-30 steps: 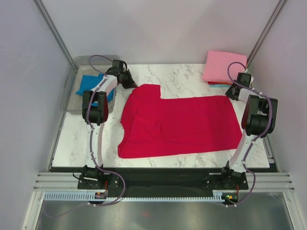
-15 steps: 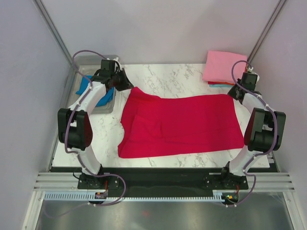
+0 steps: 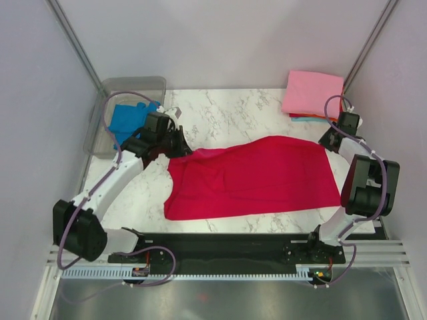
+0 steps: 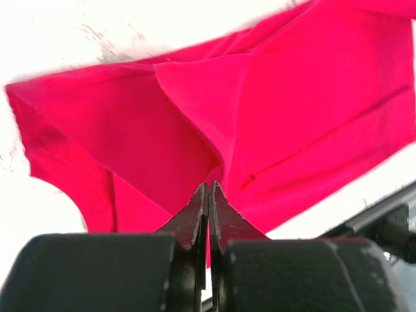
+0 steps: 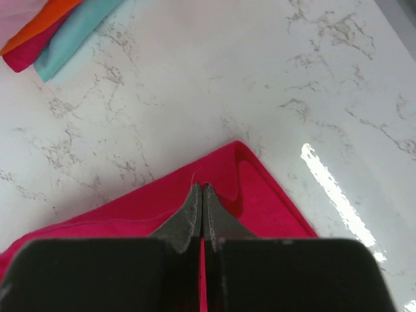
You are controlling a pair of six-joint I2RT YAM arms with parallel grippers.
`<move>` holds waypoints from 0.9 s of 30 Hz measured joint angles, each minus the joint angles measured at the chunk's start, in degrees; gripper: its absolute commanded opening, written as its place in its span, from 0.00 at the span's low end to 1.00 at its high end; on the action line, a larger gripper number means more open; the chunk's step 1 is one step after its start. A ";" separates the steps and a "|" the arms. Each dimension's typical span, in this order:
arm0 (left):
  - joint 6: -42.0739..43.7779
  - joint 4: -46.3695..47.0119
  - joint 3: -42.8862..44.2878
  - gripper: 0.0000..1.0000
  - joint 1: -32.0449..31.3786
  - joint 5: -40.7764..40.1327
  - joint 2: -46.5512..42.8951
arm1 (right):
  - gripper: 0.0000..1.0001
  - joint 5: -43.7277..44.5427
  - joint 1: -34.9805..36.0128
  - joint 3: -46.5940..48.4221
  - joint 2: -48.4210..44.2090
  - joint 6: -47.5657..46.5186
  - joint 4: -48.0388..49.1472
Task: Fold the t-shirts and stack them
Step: Fold the tshirt
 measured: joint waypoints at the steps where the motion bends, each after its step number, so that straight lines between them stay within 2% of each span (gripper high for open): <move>1: 0.07 -0.55 -0.70 0.02 -0.98 -0.63 -1.95 | 0.00 0.02 -0.35 -0.28 -0.20 0.04 -0.02; 7: 0.20 -3.39 -6.12 0.02 -4.17 -3.65 -9.46 | 0.00 0.02 -1.42 -2.43 -1.84 0.48 -0.07; 27: -2.45 -10.08 -17.68 0.02 -8.83 -4.55 -21.42 | 0.00 0.09 -3.72 -5.49 -2.99 1.60 -0.61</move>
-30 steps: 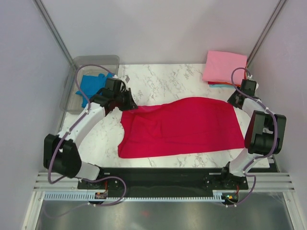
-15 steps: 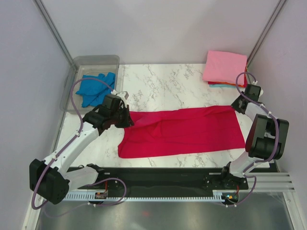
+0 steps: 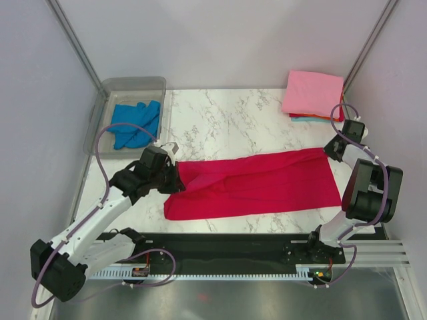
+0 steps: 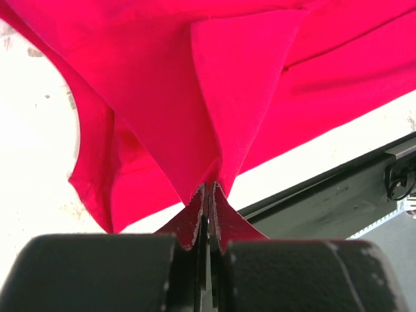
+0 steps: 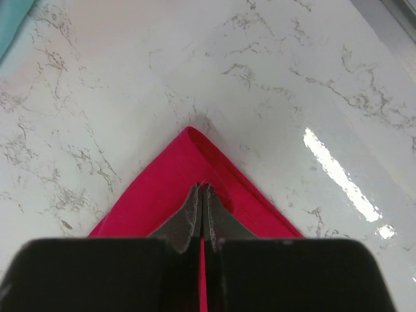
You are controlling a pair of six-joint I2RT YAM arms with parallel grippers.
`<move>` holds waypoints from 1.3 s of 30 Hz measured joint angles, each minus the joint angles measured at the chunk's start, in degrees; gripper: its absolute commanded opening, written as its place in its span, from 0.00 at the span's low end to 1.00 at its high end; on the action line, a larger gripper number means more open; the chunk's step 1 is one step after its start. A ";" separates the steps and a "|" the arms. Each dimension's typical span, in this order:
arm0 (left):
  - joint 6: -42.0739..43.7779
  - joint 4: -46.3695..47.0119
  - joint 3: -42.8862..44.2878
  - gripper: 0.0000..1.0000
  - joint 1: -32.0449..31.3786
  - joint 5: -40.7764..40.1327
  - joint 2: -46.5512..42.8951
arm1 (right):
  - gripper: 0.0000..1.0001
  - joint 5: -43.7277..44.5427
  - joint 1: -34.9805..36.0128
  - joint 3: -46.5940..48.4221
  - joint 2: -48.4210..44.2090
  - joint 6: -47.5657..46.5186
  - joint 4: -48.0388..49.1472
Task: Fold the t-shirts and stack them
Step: Fold the tshirt
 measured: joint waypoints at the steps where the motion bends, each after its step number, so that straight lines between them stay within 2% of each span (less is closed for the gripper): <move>1: -0.28 -0.79 0.00 0.02 -0.09 -0.17 -0.96 | 0.00 0.02 -0.02 -0.07 0.00 0.02 -0.02; 10: -1.18 -6.32 0.07 0.02 -0.13 -0.48 -6.97 | 0.00 1.05 -0.02 -1.81 0.00 0.26 -0.52; 12: -1.53 -7.50 0.07 0.05 -0.13 -0.42 -7.54 | 0.20 1.49 -0.13 -2.78 0.00 0.61 -0.79; 13: -1.68 -8.00 0.07 0.08 -0.13 -0.35 -7.89 | 0.33 1.64 -0.28 -3.15 0.00 0.81 -0.90; 14: -1.86 -8.59 0.07 0.18 -0.13 -0.24 -8.31 | 0.56 1.99 -0.57 -3.63 0.00 1.20 -1.07; 16: -2.25 -9.46 0.07 0.34 -0.13 0.17 -9.18 | 0.74 2.43 -1.79 -4.28 0.00 1.62 -1.66; 20: -2.86 -11.41 0.00 0.49 -0.13 2.47 -11.50 | 0.74 2.73 -5.92 -4.37 -0.96 2.56 -1.81; 24: -2.97 -12.20 -0.04 0.50 -0.13 3.54 -13.09 | 0.72 2.84 -8.04 -4.37 -3.30 3.26 -3.54; 28: -3.04 -11.87 -0.04 0.50 -0.13 3.39 -12.09 | 0.65 0.09 -7.19 -4.37 -9.35 3.39 -4.52; 33: -2.78 -9.09 0.26 0.50 -0.13 2.89 -6.08 | 0.64 -4.17 -2.23 -4.37 -15.47 2.75 -4.42; 39: -0.13 -5.86 1.36 0.50 -0.13 1.22 -2.91 | 0.63 -7.17 1.18 -6.95 -15.85 1.73 -5.38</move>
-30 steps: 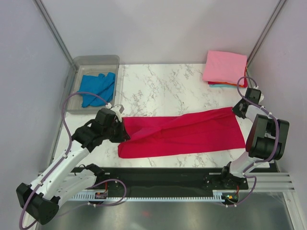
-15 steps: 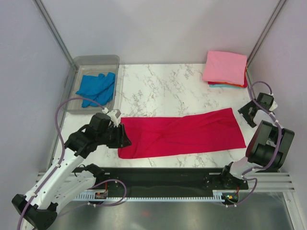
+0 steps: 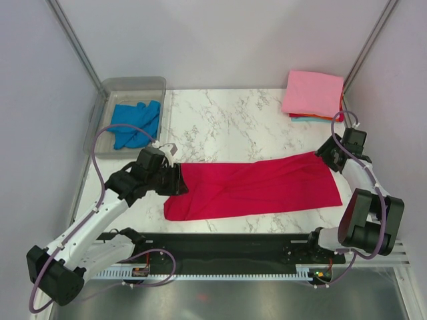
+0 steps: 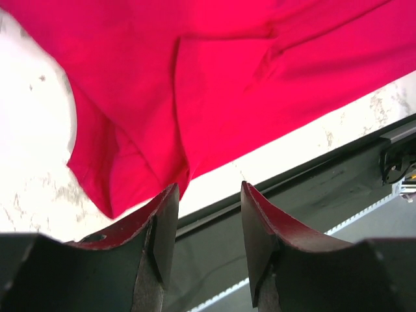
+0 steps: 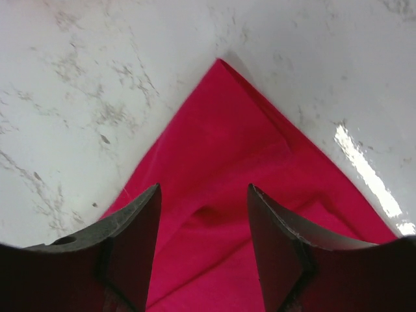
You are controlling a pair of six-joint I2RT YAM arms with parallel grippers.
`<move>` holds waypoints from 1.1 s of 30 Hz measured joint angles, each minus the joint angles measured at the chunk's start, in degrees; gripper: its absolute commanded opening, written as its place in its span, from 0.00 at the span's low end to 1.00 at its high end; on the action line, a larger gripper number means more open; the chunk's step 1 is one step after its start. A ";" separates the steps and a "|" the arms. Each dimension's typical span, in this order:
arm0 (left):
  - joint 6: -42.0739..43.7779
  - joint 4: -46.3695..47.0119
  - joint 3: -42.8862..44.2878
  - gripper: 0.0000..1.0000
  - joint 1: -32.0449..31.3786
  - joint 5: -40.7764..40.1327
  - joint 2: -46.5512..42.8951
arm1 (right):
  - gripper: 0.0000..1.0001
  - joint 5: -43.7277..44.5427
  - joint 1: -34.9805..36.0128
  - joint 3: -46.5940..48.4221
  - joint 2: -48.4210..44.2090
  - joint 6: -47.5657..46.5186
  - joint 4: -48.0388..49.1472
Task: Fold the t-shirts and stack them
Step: Fold the tshirt
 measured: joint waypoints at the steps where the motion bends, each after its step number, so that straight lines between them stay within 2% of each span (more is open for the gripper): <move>1: 0.39 1.11 -0.07 0.50 0.00 0.13 0.04 | 0.63 0.02 -0.04 -0.96 0.00 -0.09 -0.42; 8: 2.36 5.53 -1.14 0.50 0.02 1.68 0.92 | 0.63 -0.98 -0.11 -3.43 0.17 0.37 -2.19; 18: 2.89 7.15 -1.79 0.49 0.02 3.37 0.76 | 0.61 -0.90 2.40 -4.02 1.70 3.32 -1.31; 30: 2.95 7.72 -1.88 0.49 0.02 3.41 0.33 | 0.46 -0.31 4.31 -4.96 5.64 5.97 1.73; 33: 2.95 7.89 -1.88 0.48 0.02 3.41 0.26 | 0.38 -0.13 4.59 -4.98 6.21 6.25 2.51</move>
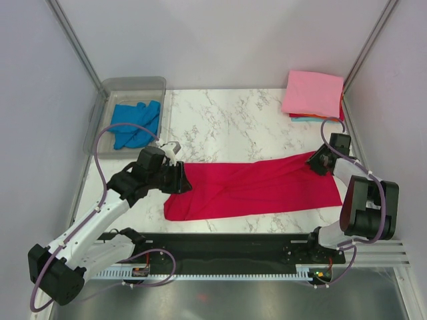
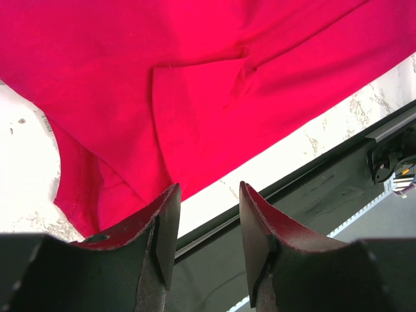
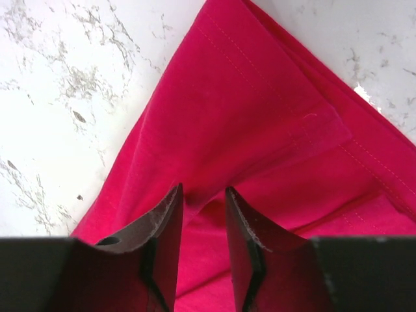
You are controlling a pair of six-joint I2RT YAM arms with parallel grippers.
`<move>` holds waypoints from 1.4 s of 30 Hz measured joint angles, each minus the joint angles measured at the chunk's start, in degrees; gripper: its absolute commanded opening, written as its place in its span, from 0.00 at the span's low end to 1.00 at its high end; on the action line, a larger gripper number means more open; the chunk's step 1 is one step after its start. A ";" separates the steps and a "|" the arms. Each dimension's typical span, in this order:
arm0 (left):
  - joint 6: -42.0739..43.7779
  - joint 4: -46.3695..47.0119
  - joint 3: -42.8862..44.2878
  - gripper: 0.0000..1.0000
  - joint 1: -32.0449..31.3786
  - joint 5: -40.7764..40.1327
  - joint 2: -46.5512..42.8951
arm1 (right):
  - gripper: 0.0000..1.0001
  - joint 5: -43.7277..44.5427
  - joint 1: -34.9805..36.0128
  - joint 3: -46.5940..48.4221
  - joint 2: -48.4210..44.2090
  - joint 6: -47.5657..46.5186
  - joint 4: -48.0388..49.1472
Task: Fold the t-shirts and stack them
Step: Fold the tshirt
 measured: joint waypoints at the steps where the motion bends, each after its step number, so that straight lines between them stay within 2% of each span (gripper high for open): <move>1: 0.00 0.13 0.00 0.48 0.00 0.00 0.00 | 0.34 0.07 0.04 0.00 0.24 0.09 0.39; 3: 0.00 0.17 0.00 0.48 0.00 0.00 -0.02 | 0.29 0.22 0.17 -0.02 0.48 0.20 0.74; 4: 0.00 0.17 0.00 0.48 0.00 0.00 -0.02 | 0.22 0.37 0.31 -0.07 0.48 0.17 0.87; 10: 0.00 0.17 0.00 0.48 0.00 0.00 -0.02 | 0.01 0.87 0.68 -0.07 0.48 -0.13 1.60; 18: 0.00 0.17 0.00 0.48 0.00 0.00 -0.02 | 0.00 1.60 0.72 -0.61 -0.61 -0.39 0.61; 27: 0.02 0.22 -0.28 0.48 0.00 0.02 0.00 | 0.00 3.74 0.74 -8.31 -11.50 -1.03 -3.04; 29: 0.02 0.22 -0.42 0.48 0.00 0.04 0.00 | 0.05 4.15 0.74 -9.99 -11.91 -1.16 -3.37; 31: 0.00 0.22 -0.57 0.48 0.00 0.04 0.00 | 0.21 4.50 0.74 -11.21 -11.93 -1.16 -3.93; 32: 0.00 0.22 -0.61 0.48 0.00 0.04 0.00 | 0.34 4.87 0.74 -11.50 -11.96 -1.18 -4.33; 33: 0.00 0.20 -0.63 0.48 0.00 0.04 0.00 | 0.64 5.01 0.74 -11.54 -12.04 -1.07 -4.57; 34: 0.00 0.22 -0.63 0.48 0.00 0.02 0.00 | 0.70 5.09 0.74 -11.52 -12.33 -0.90 -4.44; 36: 0.00 0.24 -0.68 0.48 -0.02 -0.02 0.00 | 0.74 5.99 1.11 -10.95 -13.62 -1.60 -4.55; 42: -0.22 0.20 -0.85 0.47 -0.02 -2.14 2.56 | 0.76 8.26 1.01 -10.73 -19.85 -2.19 -9.84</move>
